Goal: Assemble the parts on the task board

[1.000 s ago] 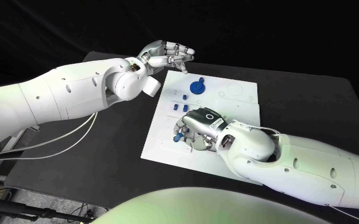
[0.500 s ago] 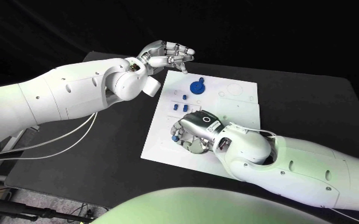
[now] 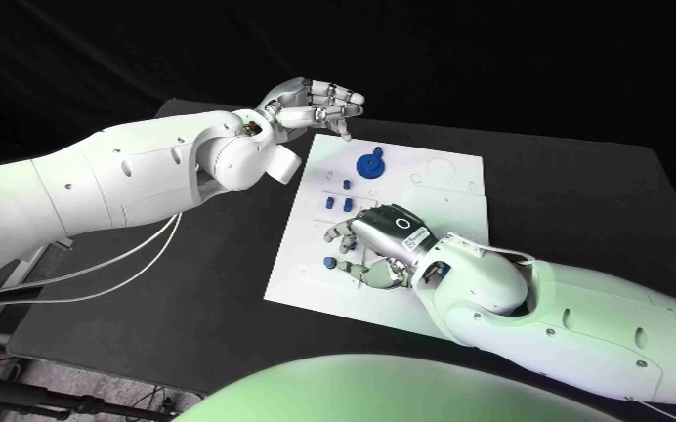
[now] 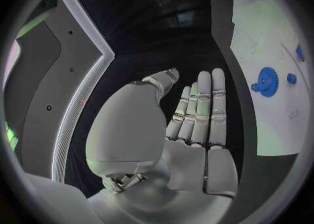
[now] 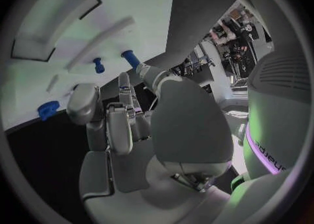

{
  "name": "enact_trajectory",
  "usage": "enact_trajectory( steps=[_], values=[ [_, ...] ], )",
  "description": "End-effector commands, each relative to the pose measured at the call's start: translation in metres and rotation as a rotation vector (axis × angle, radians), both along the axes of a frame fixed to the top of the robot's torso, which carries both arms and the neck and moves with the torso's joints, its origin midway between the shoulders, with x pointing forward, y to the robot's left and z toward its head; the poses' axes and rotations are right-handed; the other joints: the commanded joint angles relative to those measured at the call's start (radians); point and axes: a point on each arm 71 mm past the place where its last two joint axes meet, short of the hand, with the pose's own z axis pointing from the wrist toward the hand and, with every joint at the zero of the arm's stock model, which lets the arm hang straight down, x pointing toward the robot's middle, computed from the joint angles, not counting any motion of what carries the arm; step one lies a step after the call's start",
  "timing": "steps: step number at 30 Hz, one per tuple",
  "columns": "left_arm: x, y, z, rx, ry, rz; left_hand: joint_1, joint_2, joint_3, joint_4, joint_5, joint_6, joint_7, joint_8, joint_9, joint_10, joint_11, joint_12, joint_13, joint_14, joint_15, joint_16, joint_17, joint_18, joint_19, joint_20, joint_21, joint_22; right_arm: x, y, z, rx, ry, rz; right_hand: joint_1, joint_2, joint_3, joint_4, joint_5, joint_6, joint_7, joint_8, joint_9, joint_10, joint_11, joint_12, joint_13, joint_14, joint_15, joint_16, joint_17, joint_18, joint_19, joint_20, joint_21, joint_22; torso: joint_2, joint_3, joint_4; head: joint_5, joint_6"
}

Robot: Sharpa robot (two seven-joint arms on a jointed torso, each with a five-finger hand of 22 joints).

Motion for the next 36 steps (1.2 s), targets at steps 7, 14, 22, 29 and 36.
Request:
enact_trajectory(
  steps=[7, 14, 22, 29, 36],
  values=[
    [-0.001, 0.000, 0.000, -0.006, 0.003, -0.016, -0.003, 0.006, -0.006, -0.002, -0.003, -0.005, 0.038, 0.005, 0.001, -0.007, 0.003, 0.006, 0.001, -0.006, 0.000, 0.004, 0.001, 0.013, 0.005, -0.001, -0.005, -0.001, 0.017, -0.053, 0.035, 0.212, 0.114, -0.173, 0.009, 0.003, -0.018, 0.002, 0.024, 0.066, 0.014, 0.033, 0.011, 0.093, -0.007, 0.078, 0.043, 0.041, 0.000, 0.009, 0.008, -0.011, 0.011, -0.003, 0.013, 0.013, -0.002, -0.0012, -0.0013, -0.035, 0.015],
    [-0.001, 0.006, 0.000, 0.000, 0.004, -0.003, -0.003, 0.006, -0.006, -0.002, -0.003, -0.005, 0.038, 0.005, 0.001, -0.007, 0.003, 0.006, 0.001, -0.006, 0.000, 0.004, 0.001, 0.013, 0.005, -0.001, -0.005, -0.001, 0.035, -0.133, 0.034, 0.169, 0.371, -0.427, -0.068, 0.025, -0.207, 0.091, 0.095, 0.036, -0.014, 0.171, 0.062, 0.094, -0.035, 0.874, 0.820, 0.061, -0.026, 0.057, 0.097, -0.028, 0.054, -0.024, 0.092, 0.082, -0.008, -0.0036, -0.0089, -0.107, 0.022],
    [-0.003, 0.009, 0.000, 0.001, 0.002, 0.002, -0.003, 0.006, -0.006, -0.002, -0.003, -0.005, 0.038, 0.005, 0.001, -0.007, 0.003, 0.006, 0.001, -0.006, 0.000, 0.004, 0.001, 0.013, 0.005, -0.001, -0.005, -0.001, 0.023, -0.189, 0.021, 0.073, 0.416, -0.591, -0.070, 0.047, -0.347, 0.156, 0.104, 0.016, -0.021, 0.275, 0.092, 0.236, -0.037, 1.293, 1.270, 0.081, -0.023, 0.103, 0.209, -0.040, 0.081, -0.023, 0.151, 0.132, -0.013, -0.0029, -0.0198, -0.169, 0.018],
    [-0.005, 0.010, 0.000, 0.001, 0.003, 0.003, -0.003, 0.006, -0.006, -0.002, -0.003, -0.005, 0.038, 0.005, 0.001, -0.007, 0.003, 0.006, 0.001, -0.006, 0.000, 0.004, 0.001, 0.013, 0.005, -0.001, -0.005, -0.001, 0.010, -0.202, 0.009, 0.002, 0.392, -0.653, -0.081, 0.061, -0.404, 0.158, 0.103, 0.023, -0.027, 0.294, 0.096, 0.250, -0.042, 1.316, 1.299, 0.085, -0.027, 0.111, 0.231, -0.043, 0.089, -0.026, 0.168, 0.146, -0.015, -0.0026, -0.0215, -0.187, 0.013],
    [-0.006, 0.012, -0.001, 0.002, 0.004, 0.005, -0.004, 0.006, -0.007, -0.001, -0.003, -0.007, 0.038, 0.008, 0.002, -0.010, 0.004, 0.010, 0.002, -0.007, 0.001, 0.004, 0.001, 0.013, 0.005, 0.000, -0.008, -0.003, 0.001, -0.200, -0.002, -0.042, 0.381, -0.666, -0.099, 0.075, -0.459, 0.160, 0.102, 0.027, -0.031, 0.304, 0.097, 0.255, -0.045, 1.323, 1.310, 0.087, -0.029, 0.114, 0.240, -0.045, 0.094, -0.028, 0.177, 0.154, -0.013, -0.0032, -0.0207, -0.190, 0.008]
  ],
)
